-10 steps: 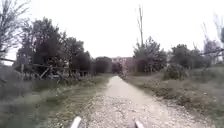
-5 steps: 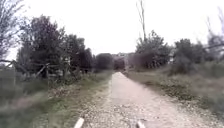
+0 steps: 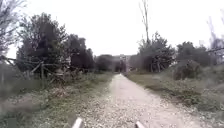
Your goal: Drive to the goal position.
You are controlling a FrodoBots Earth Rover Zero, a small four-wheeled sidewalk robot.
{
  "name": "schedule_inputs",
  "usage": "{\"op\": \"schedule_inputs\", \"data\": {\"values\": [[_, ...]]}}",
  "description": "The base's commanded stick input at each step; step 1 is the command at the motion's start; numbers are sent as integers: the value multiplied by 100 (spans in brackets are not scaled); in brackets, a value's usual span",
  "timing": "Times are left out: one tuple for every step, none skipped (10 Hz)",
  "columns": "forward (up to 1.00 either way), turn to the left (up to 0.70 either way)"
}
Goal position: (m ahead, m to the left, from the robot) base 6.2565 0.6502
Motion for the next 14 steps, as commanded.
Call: {"op": "schedule_inputs", "data": {"values": [[70, 0], [70, 0], [70, -11], [70, -27], [70, 0], [70, 0], [70, 0], [70, 0], [70, 0], [70, 0], [70, 0], [70, 0], [70, 0], [70, 0]]}}
